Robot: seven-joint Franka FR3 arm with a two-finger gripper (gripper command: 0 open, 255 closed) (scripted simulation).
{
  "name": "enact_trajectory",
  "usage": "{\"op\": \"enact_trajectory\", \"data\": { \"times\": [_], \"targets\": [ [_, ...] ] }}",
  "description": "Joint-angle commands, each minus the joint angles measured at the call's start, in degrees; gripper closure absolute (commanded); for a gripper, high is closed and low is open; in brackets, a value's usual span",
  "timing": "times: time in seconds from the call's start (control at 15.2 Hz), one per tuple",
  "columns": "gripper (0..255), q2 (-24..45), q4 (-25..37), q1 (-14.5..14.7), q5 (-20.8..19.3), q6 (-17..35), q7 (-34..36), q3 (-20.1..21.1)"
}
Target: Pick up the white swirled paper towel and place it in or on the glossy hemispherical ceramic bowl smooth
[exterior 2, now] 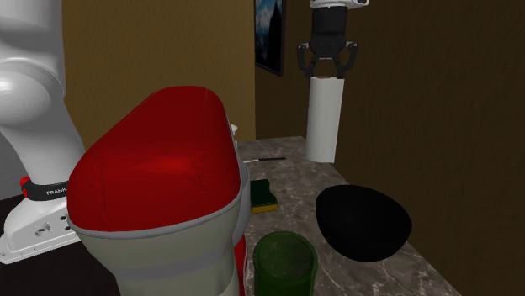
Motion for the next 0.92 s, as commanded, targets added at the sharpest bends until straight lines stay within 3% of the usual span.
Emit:
{"op": "enact_trajectory", "data": {
  "times": [0.0,0.4,0.86],
  "targets": [
    [255,-0.4,1.2,0.1,-0.2,-1.6,0.2,0.0],
    [255,-0.5,5.3,-0.1,-0.3,-5.7,0.3,-0.2],
    [255,4.6,17.2,-7.7,2.8,-13.3,-8.4,-2.6]
  ]
}}
